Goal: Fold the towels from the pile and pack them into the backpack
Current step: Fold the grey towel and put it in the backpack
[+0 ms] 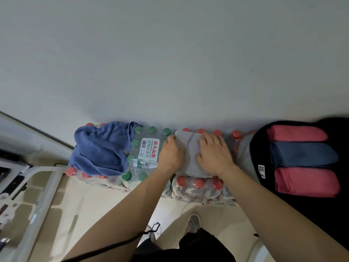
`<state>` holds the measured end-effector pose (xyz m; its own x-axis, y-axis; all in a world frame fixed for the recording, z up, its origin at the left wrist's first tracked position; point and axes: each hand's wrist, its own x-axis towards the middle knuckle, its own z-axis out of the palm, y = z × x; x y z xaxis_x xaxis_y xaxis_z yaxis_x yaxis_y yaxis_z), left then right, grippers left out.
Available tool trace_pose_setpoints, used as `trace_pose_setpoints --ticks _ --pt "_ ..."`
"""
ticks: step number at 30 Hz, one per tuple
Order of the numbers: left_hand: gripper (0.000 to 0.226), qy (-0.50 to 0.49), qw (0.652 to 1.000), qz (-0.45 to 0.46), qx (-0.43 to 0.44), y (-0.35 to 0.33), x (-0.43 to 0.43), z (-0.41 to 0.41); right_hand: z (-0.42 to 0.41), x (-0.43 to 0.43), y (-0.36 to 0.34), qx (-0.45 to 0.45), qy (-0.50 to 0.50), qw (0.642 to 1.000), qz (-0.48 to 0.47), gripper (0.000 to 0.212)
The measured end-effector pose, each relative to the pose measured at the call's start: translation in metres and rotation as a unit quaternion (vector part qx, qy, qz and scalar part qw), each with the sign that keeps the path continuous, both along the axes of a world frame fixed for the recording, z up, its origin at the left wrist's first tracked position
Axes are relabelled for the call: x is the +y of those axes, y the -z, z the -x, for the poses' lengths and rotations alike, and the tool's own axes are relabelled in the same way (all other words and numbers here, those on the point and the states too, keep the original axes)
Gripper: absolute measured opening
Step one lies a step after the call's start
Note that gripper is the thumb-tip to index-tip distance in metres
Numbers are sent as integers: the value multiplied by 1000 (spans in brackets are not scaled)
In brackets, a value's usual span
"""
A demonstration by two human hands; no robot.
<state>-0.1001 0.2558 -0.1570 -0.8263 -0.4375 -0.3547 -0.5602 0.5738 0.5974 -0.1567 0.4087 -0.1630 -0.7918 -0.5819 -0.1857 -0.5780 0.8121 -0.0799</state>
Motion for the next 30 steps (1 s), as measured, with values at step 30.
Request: trace_pose_setpoints --ticks 30 --pt "54 39 994 -104 25 -13 -26 31 38 26 -37 -258 195 937 129 46"
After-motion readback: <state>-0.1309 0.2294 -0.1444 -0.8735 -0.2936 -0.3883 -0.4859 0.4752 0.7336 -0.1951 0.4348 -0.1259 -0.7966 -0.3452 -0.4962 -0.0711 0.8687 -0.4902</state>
